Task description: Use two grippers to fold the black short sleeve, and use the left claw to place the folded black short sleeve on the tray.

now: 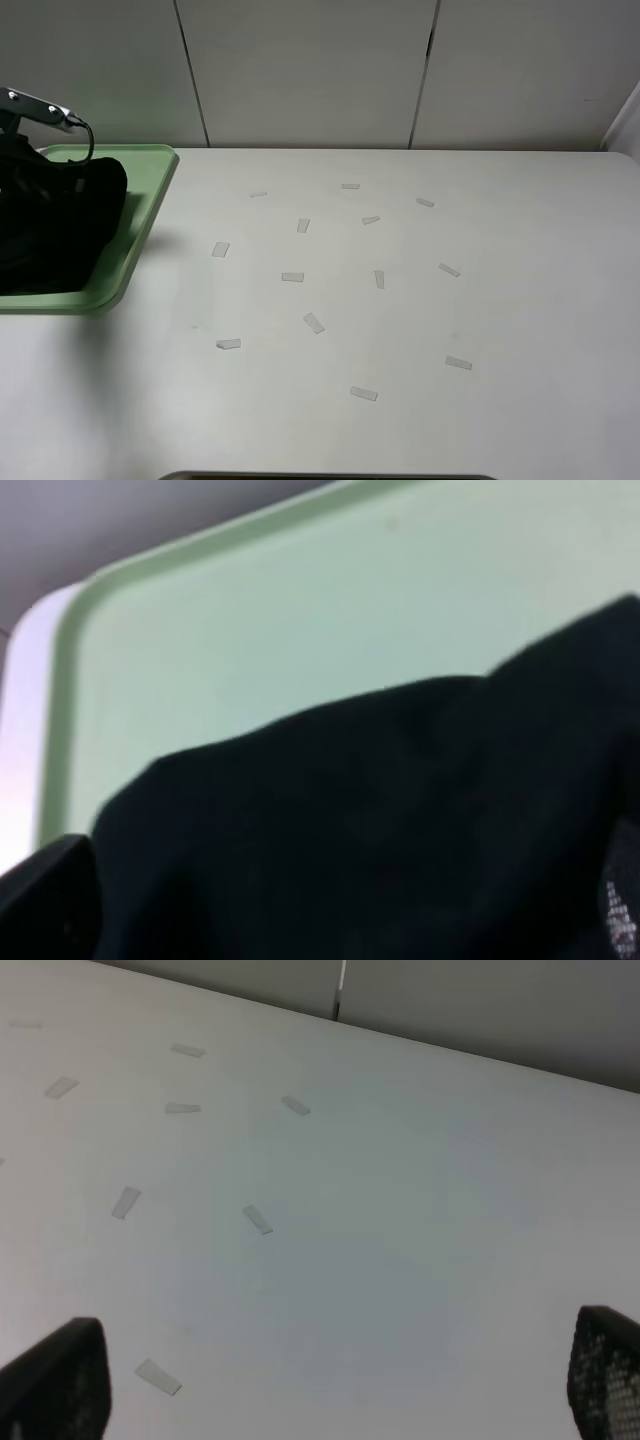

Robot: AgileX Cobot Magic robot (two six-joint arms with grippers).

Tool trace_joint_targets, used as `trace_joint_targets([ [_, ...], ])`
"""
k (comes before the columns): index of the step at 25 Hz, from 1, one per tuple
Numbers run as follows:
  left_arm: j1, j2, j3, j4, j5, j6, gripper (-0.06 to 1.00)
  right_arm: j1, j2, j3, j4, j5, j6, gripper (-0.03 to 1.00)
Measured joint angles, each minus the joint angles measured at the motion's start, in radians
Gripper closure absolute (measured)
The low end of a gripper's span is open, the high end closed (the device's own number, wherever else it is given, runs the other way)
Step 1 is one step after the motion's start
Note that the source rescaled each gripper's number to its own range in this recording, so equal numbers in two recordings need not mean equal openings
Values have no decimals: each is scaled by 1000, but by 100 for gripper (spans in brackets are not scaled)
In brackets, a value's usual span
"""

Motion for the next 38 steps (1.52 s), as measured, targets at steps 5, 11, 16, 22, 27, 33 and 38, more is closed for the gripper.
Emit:
trace_joint_targets([
  [5, -1, 38, 2, -1, -128, -44, -6, 0, 0, 0, 0, 0, 0, -3],
  [11, -1, 40, 4, 7, -272, -157, -6, 0, 0, 0, 0, 0, 0, -3],
  [16, -5, 14, 7, 92, -281, -298, -6, 0, 0, 0, 0, 0, 0, -3],
  [22, -29, -189, 7, 240, -275, -428, -6, 0, 0, 0, 0, 0, 0, -3],
  [27, -94, -405, 7, 327, -106, -445, -6, 0, 0, 0, 0, 0, 0, -3],
  [33, -186, -594, 7, 242, 238, -369, -6, 0, 0, 0, 0, 0, 0, -3],
  [38, -298, -737, 7, -90, 489, -29, -6, 0, 0, 0, 0, 0, 0, -3],
])
